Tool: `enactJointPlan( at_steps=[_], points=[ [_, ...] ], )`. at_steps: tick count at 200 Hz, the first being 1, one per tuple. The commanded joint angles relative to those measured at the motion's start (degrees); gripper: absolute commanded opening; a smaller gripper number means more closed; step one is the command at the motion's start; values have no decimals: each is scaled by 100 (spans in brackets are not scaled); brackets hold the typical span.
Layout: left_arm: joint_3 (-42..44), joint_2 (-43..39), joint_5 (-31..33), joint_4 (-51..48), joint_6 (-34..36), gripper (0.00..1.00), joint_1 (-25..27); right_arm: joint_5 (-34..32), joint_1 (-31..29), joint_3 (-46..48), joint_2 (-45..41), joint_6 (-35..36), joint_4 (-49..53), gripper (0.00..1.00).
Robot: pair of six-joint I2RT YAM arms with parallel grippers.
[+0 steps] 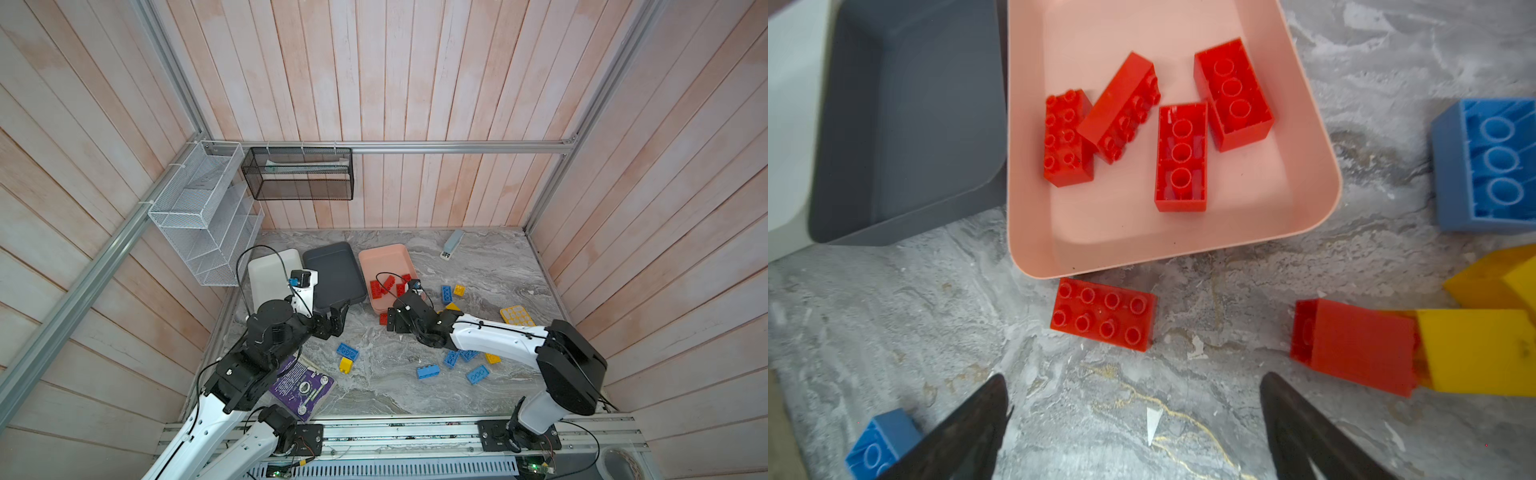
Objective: Sort the legos into containers by color
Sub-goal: 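Retract the left arm while the right gripper grasps a red brick by the tray edge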
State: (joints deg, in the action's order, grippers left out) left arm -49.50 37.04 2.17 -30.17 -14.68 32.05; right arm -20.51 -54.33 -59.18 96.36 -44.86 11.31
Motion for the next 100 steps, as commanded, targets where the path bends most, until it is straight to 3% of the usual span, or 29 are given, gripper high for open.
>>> enactJointPlan(
  at_steps=[1,100],
  points=[
    [262,-250,38,-219,1,94,29,-281,-83,-334,439,-376,618,96],
    [529,-471,-260,-72,-31,94,-4,-805,-354,-1377,1662,-603,776,99]
  ],
)
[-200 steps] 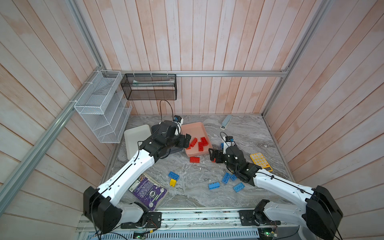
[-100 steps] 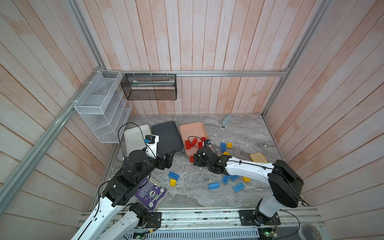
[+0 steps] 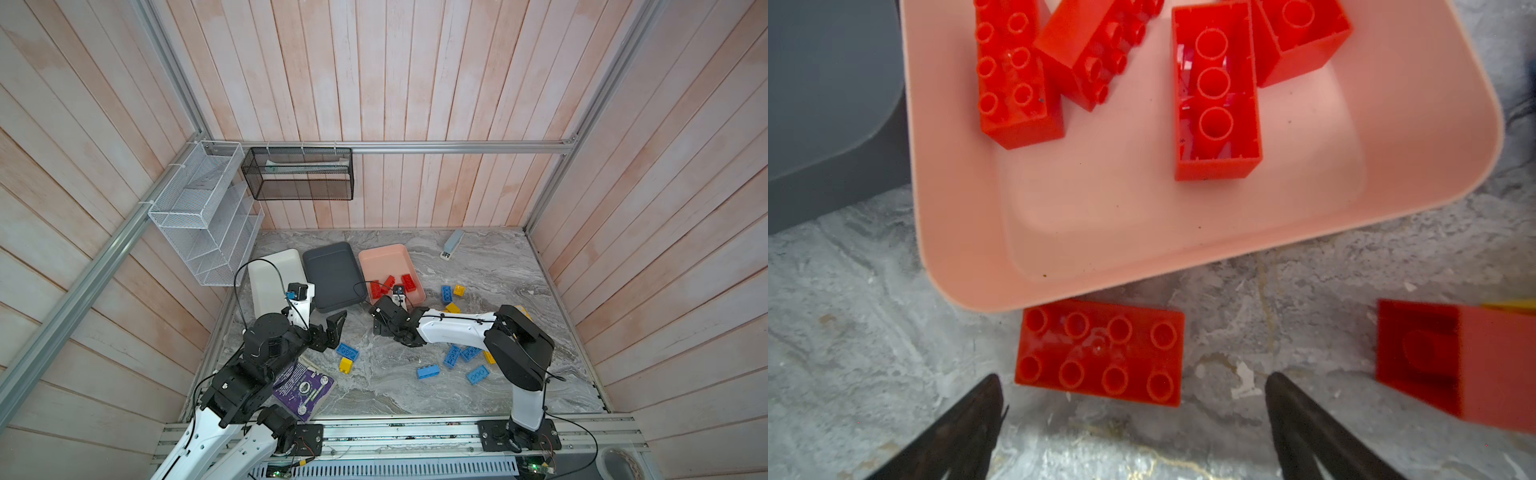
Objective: Sort the legos into containers by color
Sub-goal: 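Retract the left arm while the right gripper grasps a red brick by the tray edge, then lift the red brick into the pink tray and open the right gripper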
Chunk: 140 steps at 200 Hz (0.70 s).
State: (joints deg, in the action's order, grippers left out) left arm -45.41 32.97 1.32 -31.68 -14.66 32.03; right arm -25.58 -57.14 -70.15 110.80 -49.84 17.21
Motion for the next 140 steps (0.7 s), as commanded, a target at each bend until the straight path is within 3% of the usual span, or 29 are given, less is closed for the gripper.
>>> enactJointPlan(
  at_steps=[1,34,84,140],
  points=[
    [124,-68,-176,81,-35,94,2,-298,-70,-337,229,-100,191,99],
    [152,-73,-246,83,-30,94,9,-368,-60,-867,637,-103,395,98],
    [173,-73,-290,92,-29,94,49,-369,-21,-957,893,-166,358,97],
    [177,-97,-273,87,-25,94,84,-419,2,-989,980,-61,307,85]
  ],
)
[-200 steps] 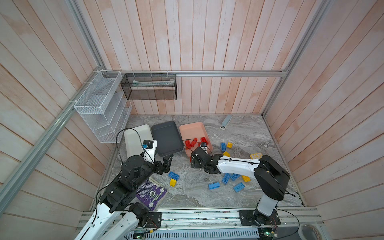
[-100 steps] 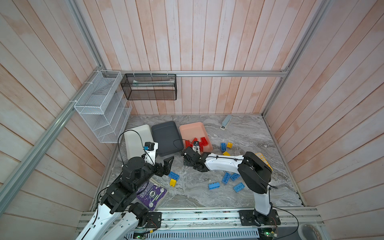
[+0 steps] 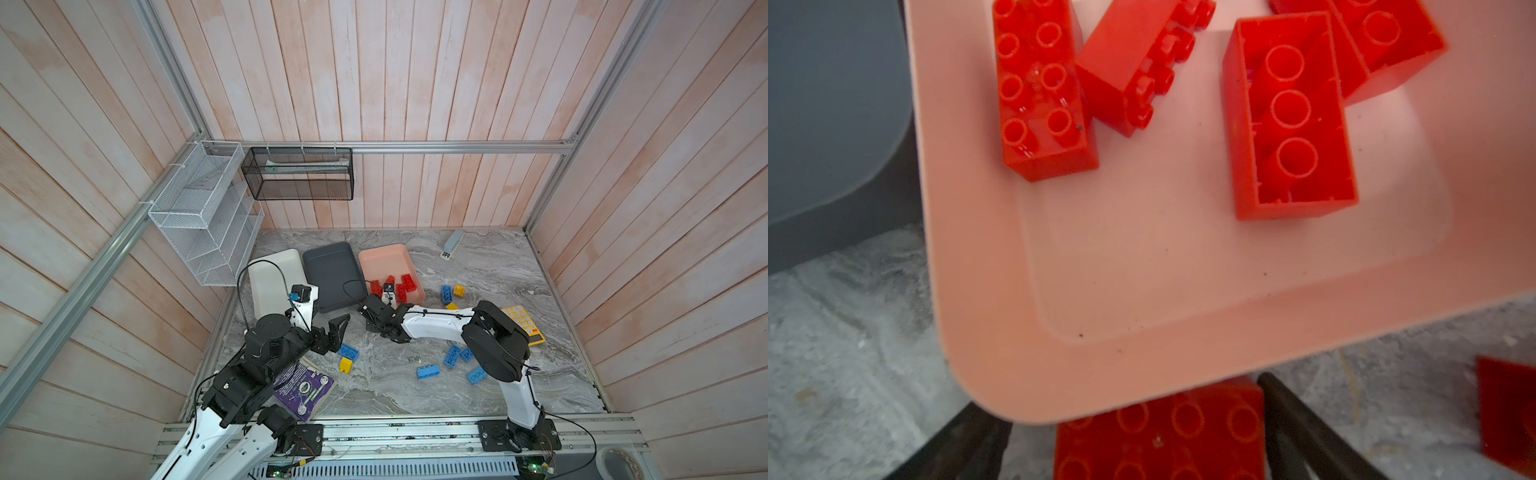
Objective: Sort the legos into containers by color
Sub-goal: 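Lift the red brick into the pink tray and open the right gripper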
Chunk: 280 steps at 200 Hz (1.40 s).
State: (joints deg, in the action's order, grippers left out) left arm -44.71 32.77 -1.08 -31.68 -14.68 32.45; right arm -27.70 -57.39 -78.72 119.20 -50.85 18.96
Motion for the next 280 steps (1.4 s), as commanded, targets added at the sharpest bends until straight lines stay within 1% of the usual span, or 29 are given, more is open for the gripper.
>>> enactJointPlan(
  at_steps=[1,23,41,106,111,130,139,185,205,211,229,246,280],
  points=[
    [114,-78,-28,85,-20,94,42,-212,21,-129,144,40,137,84],
    [124,-96,-41,113,-18,94,42,-222,21,-19,102,40,95,77],
    [129,-64,-59,127,-12,94,42,-192,25,103,36,31,27,73],
    [148,-114,11,108,-17,94,42,-288,-95,370,-359,125,98,66],
    [137,-112,19,110,-15,94,42,-295,-114,401,-422,153,81,64],
    [138,-105,42,101,-10,94,42,-361,-180,488,-666,300,90,62],
    [139,-109,62,92,-11,94,43,-342,-185,532,-790,336,85,59],
    [138,-110,109,77,-11,94,42,-30,-194,766,-1430,576,-22,58],
    [138,-110,142,66,-9,94,41,292,-135,665,-1468,993,-58,59],
    [138,-108,148,66,-10,94,42,419,-92,417,-1419,1145,-35,59],
    [137,-102,163,66,-12,94,42,628,86,123,-1259,1446,37,60],
    [147,-84,187,66,-9,94,42,945,323,-197,-1075,1681,45,60],
    [146,-6,214,43,-15,94,42,1320,734,-857,-624,2013,-3,60]
  ],
)
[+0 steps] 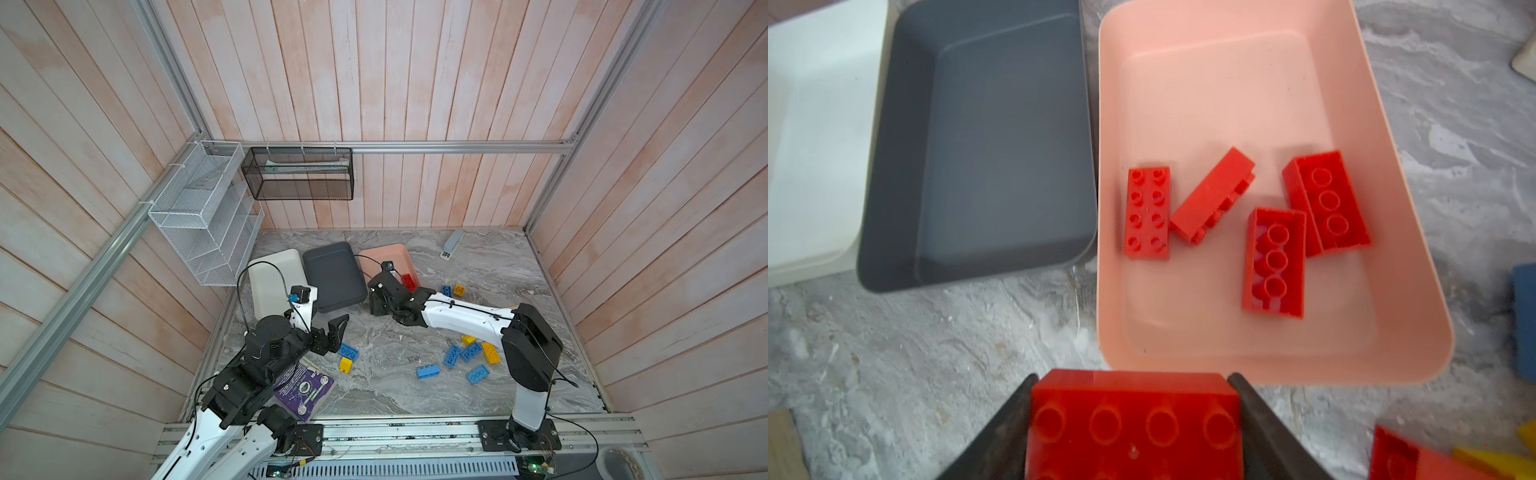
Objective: Sort the legos into containers by color
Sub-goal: 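Lift the red brick into the pink tray and open the right gripper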
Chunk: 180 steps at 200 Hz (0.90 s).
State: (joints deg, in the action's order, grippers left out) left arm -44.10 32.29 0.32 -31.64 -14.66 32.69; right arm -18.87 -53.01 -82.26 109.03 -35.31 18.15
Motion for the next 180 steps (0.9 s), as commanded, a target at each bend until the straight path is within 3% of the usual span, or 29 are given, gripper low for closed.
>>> enactJointPlan(
  at_steps=[1,76,134,180],
  points=[
    [85,50,74,37,-19,94,18,437,297,-503,392,459,78,60],
    [103,162,52,87,-3,95,25,1059,1027,-1918,1455,843,128,61],
    [107,237,12,105,6,95,18,1427,1305,-2324,1964,889,134,63],
    [111,339,30,111,15,95,3,1504,1376,-2445,2031,1024,116,76]
  ],
)
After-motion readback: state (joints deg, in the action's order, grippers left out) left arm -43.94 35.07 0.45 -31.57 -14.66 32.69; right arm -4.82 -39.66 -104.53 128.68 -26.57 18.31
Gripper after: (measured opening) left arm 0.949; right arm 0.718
